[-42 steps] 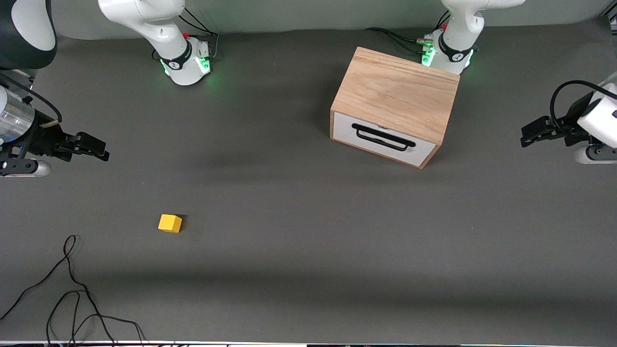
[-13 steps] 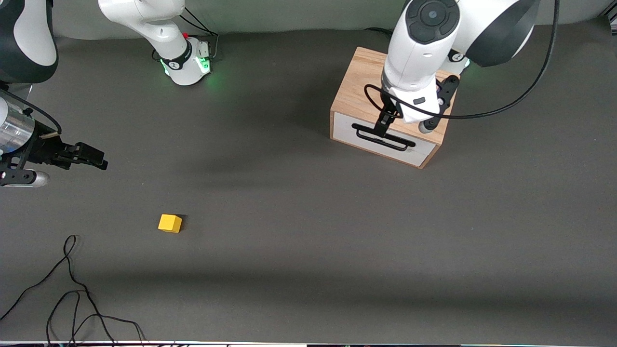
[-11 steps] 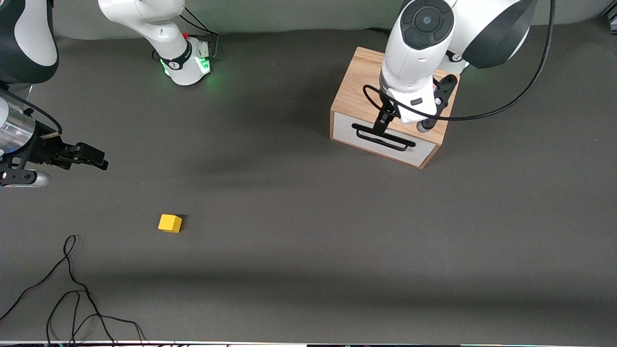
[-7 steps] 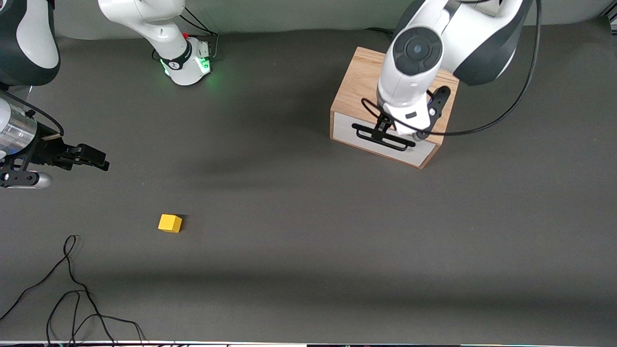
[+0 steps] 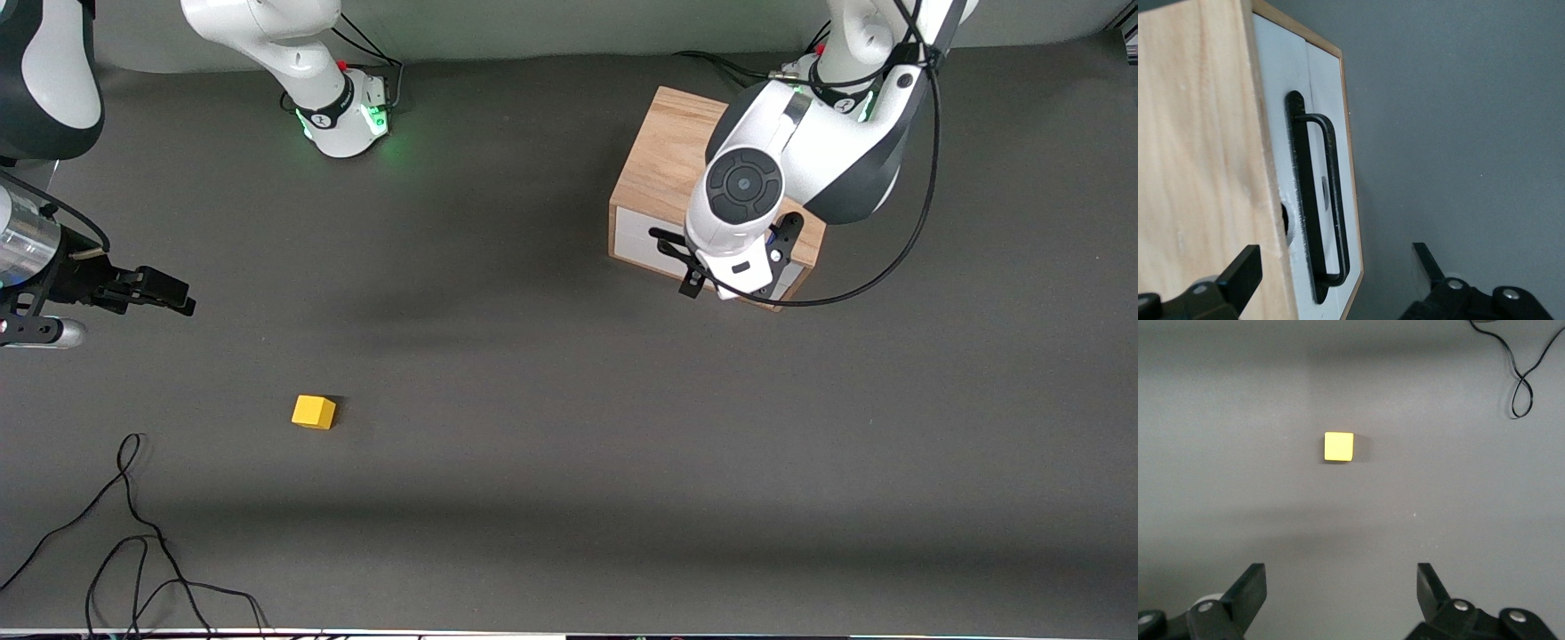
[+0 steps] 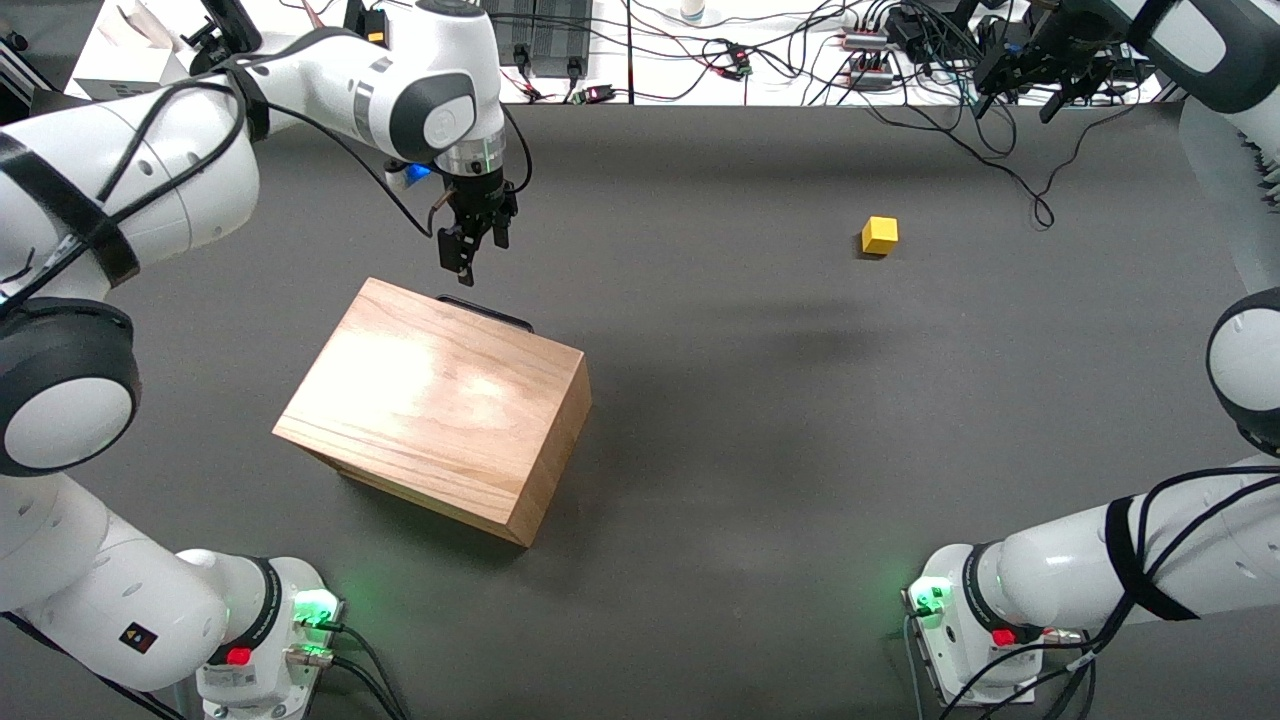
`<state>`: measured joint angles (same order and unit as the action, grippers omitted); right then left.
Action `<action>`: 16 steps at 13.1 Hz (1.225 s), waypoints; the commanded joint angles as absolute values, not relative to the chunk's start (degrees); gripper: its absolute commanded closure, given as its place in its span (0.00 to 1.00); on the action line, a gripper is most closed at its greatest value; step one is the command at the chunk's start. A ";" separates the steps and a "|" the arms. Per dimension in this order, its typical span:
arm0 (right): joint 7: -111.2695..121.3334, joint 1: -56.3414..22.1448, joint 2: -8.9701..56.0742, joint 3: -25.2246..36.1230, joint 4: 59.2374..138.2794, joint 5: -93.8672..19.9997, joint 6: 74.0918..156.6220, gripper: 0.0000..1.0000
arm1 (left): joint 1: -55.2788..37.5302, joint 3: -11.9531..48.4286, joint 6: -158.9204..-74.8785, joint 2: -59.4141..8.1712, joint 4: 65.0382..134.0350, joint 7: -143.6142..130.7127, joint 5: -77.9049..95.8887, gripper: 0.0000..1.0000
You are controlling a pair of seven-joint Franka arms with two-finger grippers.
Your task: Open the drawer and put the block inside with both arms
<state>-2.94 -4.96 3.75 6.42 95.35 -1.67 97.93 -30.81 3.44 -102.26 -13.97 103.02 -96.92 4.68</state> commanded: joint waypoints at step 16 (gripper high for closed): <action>-1.76 -5.01 3.96 7.47 96.15 -1.93 99.84 0.00 | -31.38 3.52 -110.65 -22.23 106.70 -99.58 4.83 0.00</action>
<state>-2.93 -4.97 3.99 7.48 96.00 -1.67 99.03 -30.88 3.58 -109.78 -22.23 105.73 -98.37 4.76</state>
